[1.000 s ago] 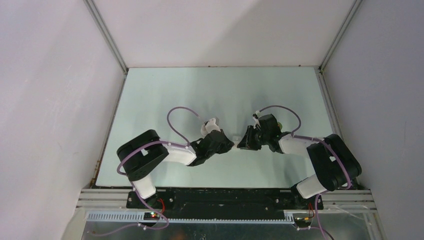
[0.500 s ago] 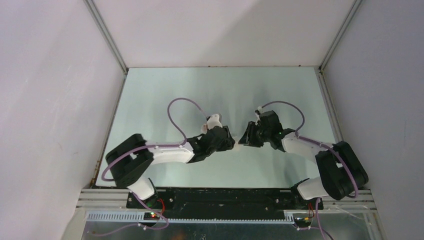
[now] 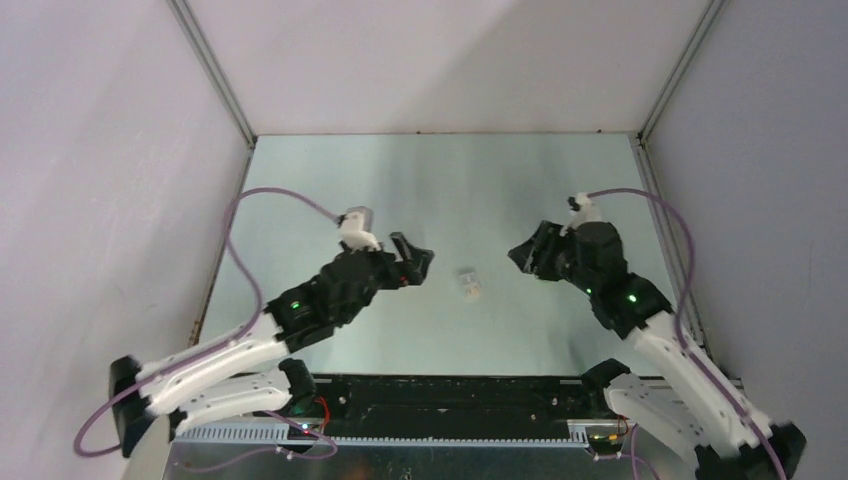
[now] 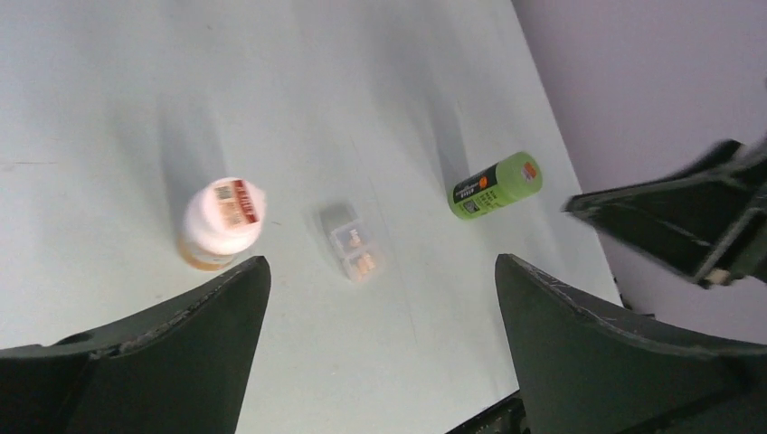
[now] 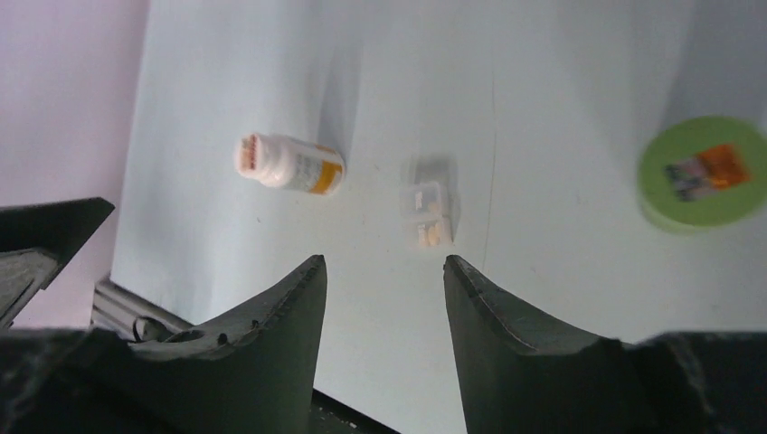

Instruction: Sort the pills into containers

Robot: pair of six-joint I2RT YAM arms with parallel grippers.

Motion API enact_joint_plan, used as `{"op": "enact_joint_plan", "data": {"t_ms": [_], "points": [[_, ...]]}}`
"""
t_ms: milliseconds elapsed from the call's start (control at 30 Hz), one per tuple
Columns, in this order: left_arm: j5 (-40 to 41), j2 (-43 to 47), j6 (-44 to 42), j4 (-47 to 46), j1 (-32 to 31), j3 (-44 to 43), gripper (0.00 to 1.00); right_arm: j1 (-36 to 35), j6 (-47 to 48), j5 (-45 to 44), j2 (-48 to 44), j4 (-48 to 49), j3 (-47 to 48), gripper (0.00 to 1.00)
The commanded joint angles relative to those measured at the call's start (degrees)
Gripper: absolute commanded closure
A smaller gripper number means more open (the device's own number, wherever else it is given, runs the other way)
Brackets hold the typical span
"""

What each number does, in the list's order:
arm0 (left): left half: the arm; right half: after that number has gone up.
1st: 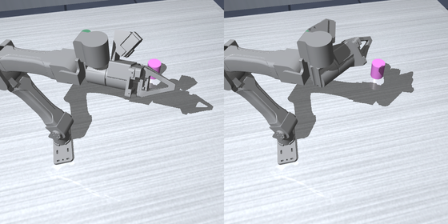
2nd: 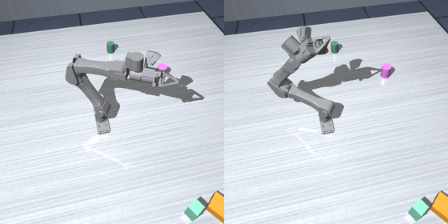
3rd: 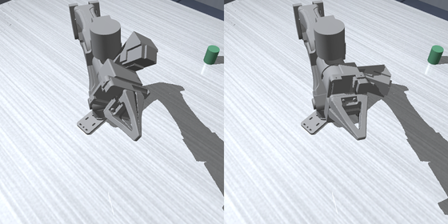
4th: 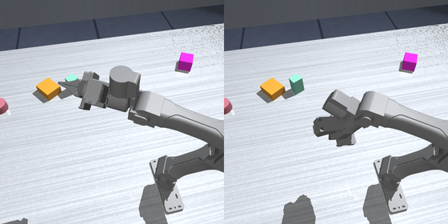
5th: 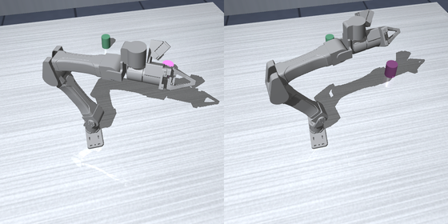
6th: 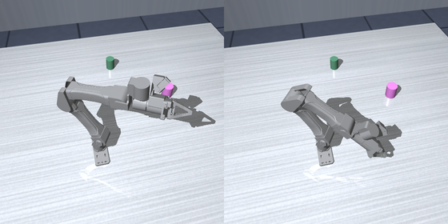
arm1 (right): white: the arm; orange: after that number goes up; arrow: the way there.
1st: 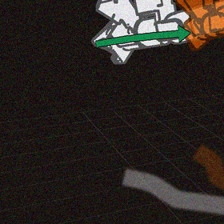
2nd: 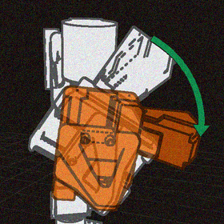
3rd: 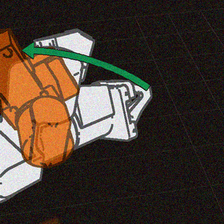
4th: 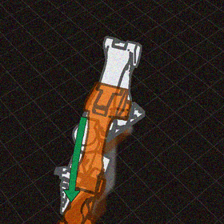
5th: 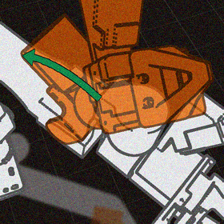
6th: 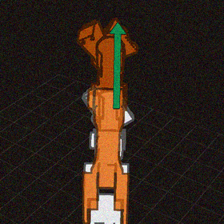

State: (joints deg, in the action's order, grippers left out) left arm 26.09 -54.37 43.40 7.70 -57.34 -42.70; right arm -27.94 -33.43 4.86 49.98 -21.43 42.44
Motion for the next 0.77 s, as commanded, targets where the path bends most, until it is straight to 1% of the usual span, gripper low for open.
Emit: {"op": "enact_joint_plan", "data": {"t_ms": [0, 33, 67, 100, 200, 267, 333, 433, 533, 600, 733], "points": [[9.4, 11.7, -3.6, 11.9, -0.3, 1.0, 0.01, -0.2, 2.1, -12.3, -11.8, -13.8, 7.1, 0.44], [10.5, 13.5, -4.0, 15.8, -0.3, 0.8, 0.01, -0.2, 2.2, -14.7, -14.9, -15.5, 8.8, 0.42], [12.8, 17.2, -4.2, 17.6, -0.3, 0.6, 0.01, -0.2, 2.5, -15.7, -16.2, -18.3, 9.7, 0.41], [13.9, 19.0, -4.4, 21.1, -0.3, 0.2, 0.01, -0.2, 2.7, -18.0, -18.7, -19.7, 11.4, 0.36], [17.9, 26.7, -4.8, 28.0, -0.4, -1.0, 0.01, -0.2, 3.5, -22.2, -22.8, -25.5, 14.7, 0.27], [19.7, 30.4, -5.3, 31.2, -0.4, -2.0, 0.01, -0.1, 3.8, -25.5, -25.4, -28.4, 17.4, 0.06], [22.4, 33.1, -5.3, 35.3, -0.3, -3.5, 0.01, -0.1, 4.9, -28.2, -28.1, -30.1, 19.9, 0.01], [25.7, 36.1, -5.5, 39.3, -0.3, -5.5, 0.01, -0.2, 5.7, -32.7, -31.8, -31.5, 22.9, 0.0], [26.6, 37.8, -6.5, 41.3, -0.3, -6.7, 0.01, -0.2, 6.2, -35.6, -34.2, -31.4, 24.3, 0.0], [27.3, 38.5, -6.8, 42.0, -0.3, -7.1, 0.01, -0.2, 6.8, -38.9, -34.8, -31.3, 24.4, 0.0], [29.4, 38.4, -6.4, 43.8, -0.3, -7.7, 0.01, -0.2, 6.6, -41.4, -34.3, -31.8, 24.5, 0.0]]}}
